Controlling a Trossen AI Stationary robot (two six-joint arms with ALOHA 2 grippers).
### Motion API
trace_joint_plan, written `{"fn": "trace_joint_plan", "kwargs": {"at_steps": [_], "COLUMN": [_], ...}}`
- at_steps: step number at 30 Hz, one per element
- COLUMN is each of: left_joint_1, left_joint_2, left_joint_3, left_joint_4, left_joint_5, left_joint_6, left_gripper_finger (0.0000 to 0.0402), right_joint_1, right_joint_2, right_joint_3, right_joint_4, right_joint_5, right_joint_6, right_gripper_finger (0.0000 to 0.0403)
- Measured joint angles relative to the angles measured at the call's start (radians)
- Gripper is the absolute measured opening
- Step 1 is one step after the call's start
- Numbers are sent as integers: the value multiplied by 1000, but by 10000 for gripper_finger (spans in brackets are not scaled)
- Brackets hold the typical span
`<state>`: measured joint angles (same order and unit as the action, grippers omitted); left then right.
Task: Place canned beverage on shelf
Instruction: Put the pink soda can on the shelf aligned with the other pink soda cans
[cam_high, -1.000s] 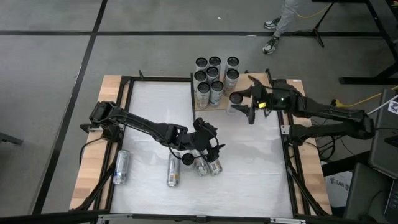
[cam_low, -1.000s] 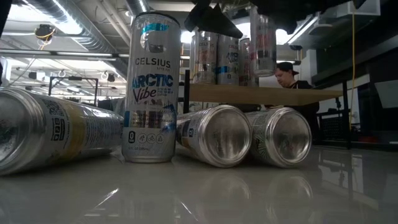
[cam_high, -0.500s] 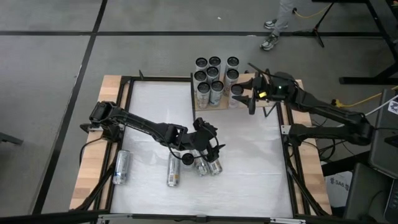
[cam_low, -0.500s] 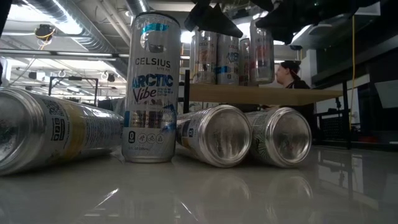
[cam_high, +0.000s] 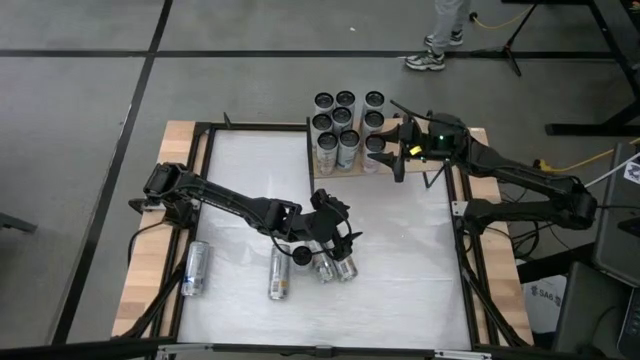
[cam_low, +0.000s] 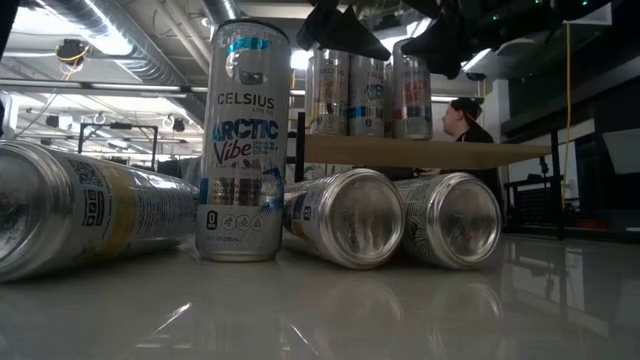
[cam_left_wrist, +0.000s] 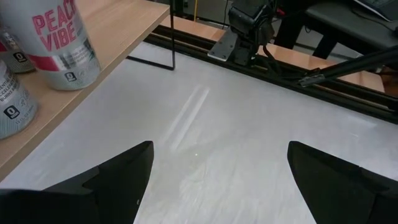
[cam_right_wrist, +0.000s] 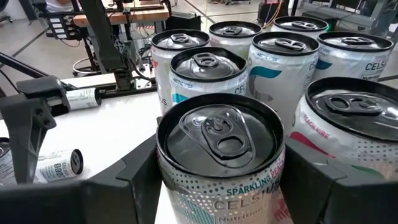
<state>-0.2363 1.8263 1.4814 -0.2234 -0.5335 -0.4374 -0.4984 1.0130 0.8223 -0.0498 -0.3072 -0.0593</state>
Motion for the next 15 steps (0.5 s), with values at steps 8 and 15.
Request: {"fn": "trace_joint_plan", "kwargs": {"at_steps": [8,15], "left_joint_1": [0,0], "left_joint_2": [0,0], "left_joint_3": [0,0], "left_joint_4": [0,0], "left_joint_5": [0,0], "left_joint_6": [0,0], "left_gripper_finger": [364,364], "right_joint_1": [0,0], "right_joint_2": [0,0], "right_joint_3": [0,0], "right_joint_4": [0,-1], "right_joint_5": [15,71], "right_joint_6": [0,0], "right_gripper_finger": [246,246]}}
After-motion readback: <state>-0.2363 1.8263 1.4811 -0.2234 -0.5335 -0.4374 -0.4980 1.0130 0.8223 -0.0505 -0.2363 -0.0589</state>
